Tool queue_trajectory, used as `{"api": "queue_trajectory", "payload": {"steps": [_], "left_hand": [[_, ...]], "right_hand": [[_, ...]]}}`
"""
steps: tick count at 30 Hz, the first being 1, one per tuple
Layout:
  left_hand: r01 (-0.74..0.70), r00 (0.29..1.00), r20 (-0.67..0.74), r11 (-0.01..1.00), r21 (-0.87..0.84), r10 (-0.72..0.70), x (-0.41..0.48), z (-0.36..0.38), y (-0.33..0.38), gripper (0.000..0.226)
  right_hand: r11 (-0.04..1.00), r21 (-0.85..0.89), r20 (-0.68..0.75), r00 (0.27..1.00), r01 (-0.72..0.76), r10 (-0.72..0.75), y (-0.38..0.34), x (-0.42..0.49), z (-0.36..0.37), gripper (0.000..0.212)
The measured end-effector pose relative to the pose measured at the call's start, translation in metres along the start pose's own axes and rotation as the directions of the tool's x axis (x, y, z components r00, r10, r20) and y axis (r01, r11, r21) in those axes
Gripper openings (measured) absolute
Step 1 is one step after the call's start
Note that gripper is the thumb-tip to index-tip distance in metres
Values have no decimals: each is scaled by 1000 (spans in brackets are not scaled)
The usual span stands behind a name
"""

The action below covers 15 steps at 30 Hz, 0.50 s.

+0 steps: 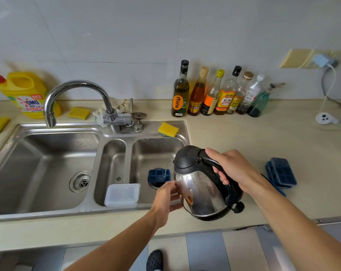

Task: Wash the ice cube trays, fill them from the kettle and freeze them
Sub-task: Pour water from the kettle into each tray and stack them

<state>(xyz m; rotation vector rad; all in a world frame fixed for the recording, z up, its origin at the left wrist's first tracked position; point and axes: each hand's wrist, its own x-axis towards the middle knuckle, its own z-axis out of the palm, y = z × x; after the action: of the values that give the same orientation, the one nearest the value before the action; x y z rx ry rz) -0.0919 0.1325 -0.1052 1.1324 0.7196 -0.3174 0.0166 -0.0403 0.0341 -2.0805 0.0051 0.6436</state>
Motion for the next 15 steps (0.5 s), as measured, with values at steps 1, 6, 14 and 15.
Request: {"api": "queue_trajectory", "payload": {"steps": [1, 6, 14, 15], "left_hand": [[-4, 1000, 8, 1000, 5, 4, 0, 0, 1, 36], [8, 1000, -11, 1000, -15, -8, 1, 2, 4, 30], [23, 1000, 0, 999, -27, -23, 3, 2, 13, 34], [22, 1000, 2, 999, -29, -22, 4, 3, 13, 34]], "right_hand": [[1000, 3, -3, 1000, -3, 3, 0, 0, 0, 62], [1000, 17, -10, 1000, -6, 7, -1, 1, 0, 62], [999, 45, -23, 1000, -18, 19, -4, 2, 1, 60], [999, 47, -24, 999, -21, 22, -4, 3, 1, 60]]}}
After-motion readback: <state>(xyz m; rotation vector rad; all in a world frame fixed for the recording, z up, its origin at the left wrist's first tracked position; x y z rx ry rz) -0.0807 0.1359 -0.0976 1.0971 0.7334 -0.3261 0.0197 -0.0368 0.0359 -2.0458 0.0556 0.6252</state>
